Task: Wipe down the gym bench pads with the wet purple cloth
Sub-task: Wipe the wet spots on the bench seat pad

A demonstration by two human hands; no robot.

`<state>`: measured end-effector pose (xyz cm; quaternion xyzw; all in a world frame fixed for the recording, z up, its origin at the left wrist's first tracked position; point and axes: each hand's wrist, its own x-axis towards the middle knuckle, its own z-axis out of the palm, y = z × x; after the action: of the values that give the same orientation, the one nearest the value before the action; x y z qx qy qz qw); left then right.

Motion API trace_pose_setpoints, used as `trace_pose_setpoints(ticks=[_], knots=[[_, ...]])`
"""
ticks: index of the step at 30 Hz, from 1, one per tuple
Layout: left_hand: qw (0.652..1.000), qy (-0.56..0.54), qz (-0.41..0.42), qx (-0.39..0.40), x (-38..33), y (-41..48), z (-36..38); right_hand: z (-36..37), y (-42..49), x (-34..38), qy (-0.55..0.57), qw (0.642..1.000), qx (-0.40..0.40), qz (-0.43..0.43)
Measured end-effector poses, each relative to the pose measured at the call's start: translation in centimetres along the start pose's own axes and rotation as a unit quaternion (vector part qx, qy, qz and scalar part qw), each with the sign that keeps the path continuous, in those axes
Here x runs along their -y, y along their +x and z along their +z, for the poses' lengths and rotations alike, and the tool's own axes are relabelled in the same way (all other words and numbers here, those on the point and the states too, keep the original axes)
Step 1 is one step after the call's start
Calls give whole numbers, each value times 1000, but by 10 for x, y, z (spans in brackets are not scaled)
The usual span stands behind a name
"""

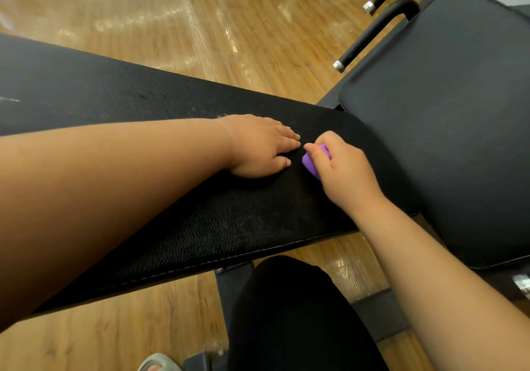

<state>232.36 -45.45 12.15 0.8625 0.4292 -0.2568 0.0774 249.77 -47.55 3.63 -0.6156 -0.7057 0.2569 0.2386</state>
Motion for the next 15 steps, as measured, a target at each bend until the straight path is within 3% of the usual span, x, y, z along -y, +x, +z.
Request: trace_pose_setpoints(ticks=[2,7,12,15], knots=[[1000,-2,3,-3,1,0,1,-2,0,-1,6,1000,11,-15],[1000,0,1,-2,1,1,1,-8,16,-18,-2,997,-11,70],[1000,-4,0,4,1,2,1,-2,-3,-2,7,1000,6,-26],[1000,-2,0,7,0,2,0,-9,5,-18,12,1000,21,1]])
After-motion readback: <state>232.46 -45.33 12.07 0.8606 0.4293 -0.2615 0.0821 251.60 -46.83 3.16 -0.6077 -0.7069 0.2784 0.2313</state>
